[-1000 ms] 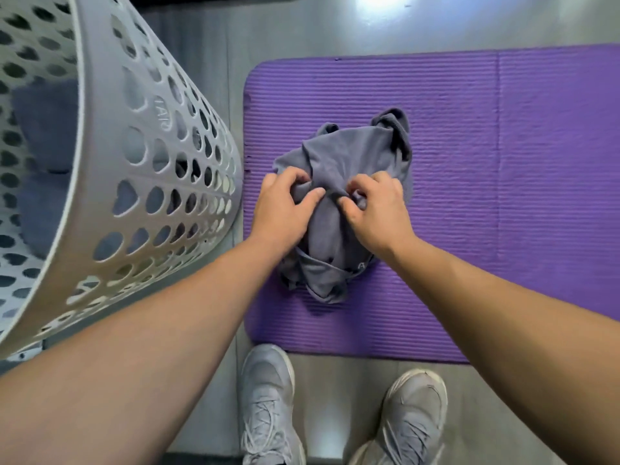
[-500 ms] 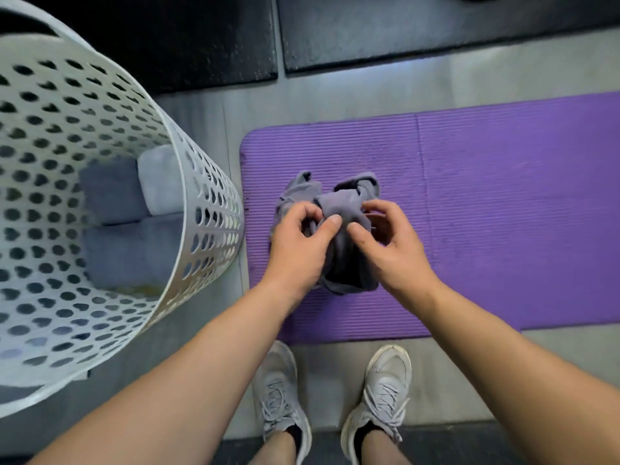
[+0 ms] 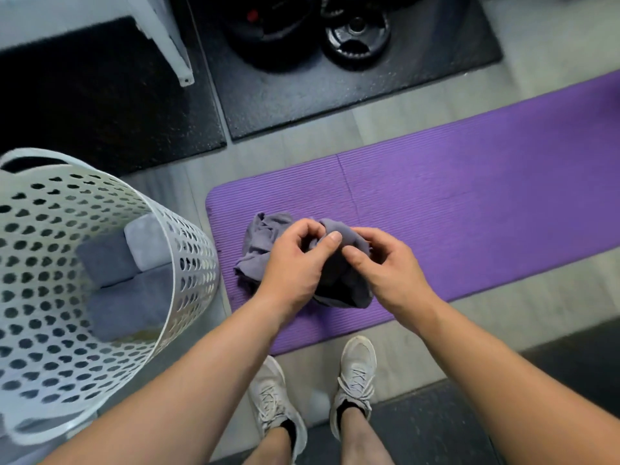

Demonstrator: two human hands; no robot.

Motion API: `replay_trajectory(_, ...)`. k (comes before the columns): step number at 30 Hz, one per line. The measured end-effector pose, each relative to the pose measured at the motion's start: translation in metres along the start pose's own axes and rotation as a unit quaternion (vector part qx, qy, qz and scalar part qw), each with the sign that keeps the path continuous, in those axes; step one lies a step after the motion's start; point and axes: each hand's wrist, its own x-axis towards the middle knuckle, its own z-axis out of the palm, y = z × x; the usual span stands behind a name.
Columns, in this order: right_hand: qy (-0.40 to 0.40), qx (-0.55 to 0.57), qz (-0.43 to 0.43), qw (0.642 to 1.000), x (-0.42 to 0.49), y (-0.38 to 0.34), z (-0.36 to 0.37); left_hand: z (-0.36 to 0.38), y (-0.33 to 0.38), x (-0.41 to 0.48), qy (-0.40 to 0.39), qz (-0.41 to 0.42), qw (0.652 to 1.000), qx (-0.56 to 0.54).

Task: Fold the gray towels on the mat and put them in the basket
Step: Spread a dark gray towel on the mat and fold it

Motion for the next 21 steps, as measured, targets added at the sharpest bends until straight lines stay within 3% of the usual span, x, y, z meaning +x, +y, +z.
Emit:
replay_trajectory(4,0.031,-0.017,-0.011,0.999,-0.016,-0.014,-0.021,0.013,0.022,-0.011,-0.044,-0.002,0.998,-0.043)
replay_trajectory(9,-0.017,-0.017,-0.007,1.000,-0.028,-0.031,-0.042,0.025,0.039,-0.017,-0.109,-0.055,0.984,-0.133)
replay_trajectory(12,0.018,-0.075,-0.038,0.996,-0.028,-0.040,-0.057,0.040,0.044,-0.016,-0.091,-0.046,0.986,-0.135)
replay_trajectory(16,0.081,-0.071,-0.050,0.993,-0.027,-0.050,-0.090,0.074,0.054,-0.009,-0.072,-0.043,0.990,-0.113)
replay_trajectory(21,0.071,-0.068,-0.068,0.993,-0.008,-0.063,-0.159,0.140,0.062,0.014,-0.079,-0.054,0.985,-0.141)
